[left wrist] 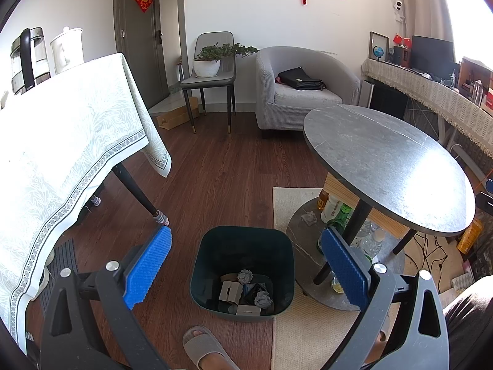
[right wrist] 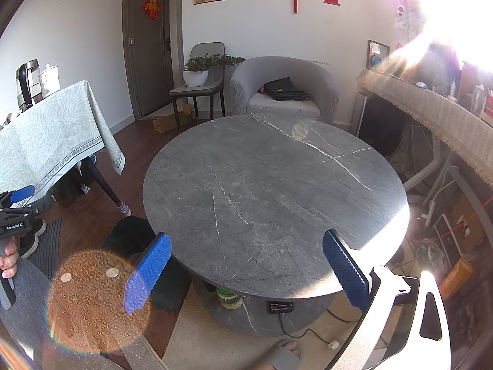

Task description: Collect trash

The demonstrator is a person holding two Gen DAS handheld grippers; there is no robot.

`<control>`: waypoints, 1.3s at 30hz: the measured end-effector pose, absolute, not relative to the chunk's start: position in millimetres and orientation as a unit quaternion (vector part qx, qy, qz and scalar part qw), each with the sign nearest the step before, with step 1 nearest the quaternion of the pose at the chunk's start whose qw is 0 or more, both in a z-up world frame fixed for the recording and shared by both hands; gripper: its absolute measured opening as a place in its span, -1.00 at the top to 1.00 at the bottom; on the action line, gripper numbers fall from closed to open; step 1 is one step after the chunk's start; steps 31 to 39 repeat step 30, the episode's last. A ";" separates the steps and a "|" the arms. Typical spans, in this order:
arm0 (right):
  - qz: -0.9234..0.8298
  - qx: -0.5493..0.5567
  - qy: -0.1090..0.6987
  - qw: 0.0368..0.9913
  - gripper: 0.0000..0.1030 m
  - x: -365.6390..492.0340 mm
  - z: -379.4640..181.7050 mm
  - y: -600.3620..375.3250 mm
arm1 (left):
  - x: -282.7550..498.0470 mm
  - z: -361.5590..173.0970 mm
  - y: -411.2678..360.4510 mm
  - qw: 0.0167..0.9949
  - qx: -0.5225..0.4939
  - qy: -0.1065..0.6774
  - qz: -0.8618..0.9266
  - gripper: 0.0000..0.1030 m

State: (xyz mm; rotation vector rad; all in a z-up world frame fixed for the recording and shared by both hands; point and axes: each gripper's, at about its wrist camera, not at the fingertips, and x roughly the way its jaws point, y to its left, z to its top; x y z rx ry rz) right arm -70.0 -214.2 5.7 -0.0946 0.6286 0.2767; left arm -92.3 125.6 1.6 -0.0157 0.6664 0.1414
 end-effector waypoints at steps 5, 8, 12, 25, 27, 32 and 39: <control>0.136 -0.045 0.308 0.941 -0.93 -69.8 5.7 -214.1 | -92.3 1.7 125.1 0.942 -0.008 0.327 0.069 -0.93; 0.136 -0.046 0.308 0.941 -0.93 -69.4 5.7 -214.0 | -92.3 1.6 125.3 0.942 -0.008 0.327 0.070 -0.93; 0.136 -0.046 0.308 0.941 -0.93 -69.9 5.6 -214.0 | -92.2 1.7 125.2 0.942 -0.008 0.327 0.070 -0.93; 0.137 -0.045 0.308 0.940 -0.93 -68.7 6.1 -213.5 | -89.9 -3.5 123.2 0.937 -0.017 0.341 0.071 -0.93; 0.137 -0.045 0.309 0.940 -0.93 -68.2 6.4 -213.4 | -90.2 -4.4 125.1 0.937 -0.022 0.341 0.071 -0.93; 0.139 -0.043 0.307 0.940 -0.93 -68.7 7.2 -213.0 | -90.5 -3.7 126.1 0.938 -0.023 0.340 0.070 -0.93; 0.139 -0.043 0.307 0.940 -0.93 -68.7 7.2 -213.0 | -90.5 -3.7 126.1 0.938 -0.023 0.340 0.070 -0.93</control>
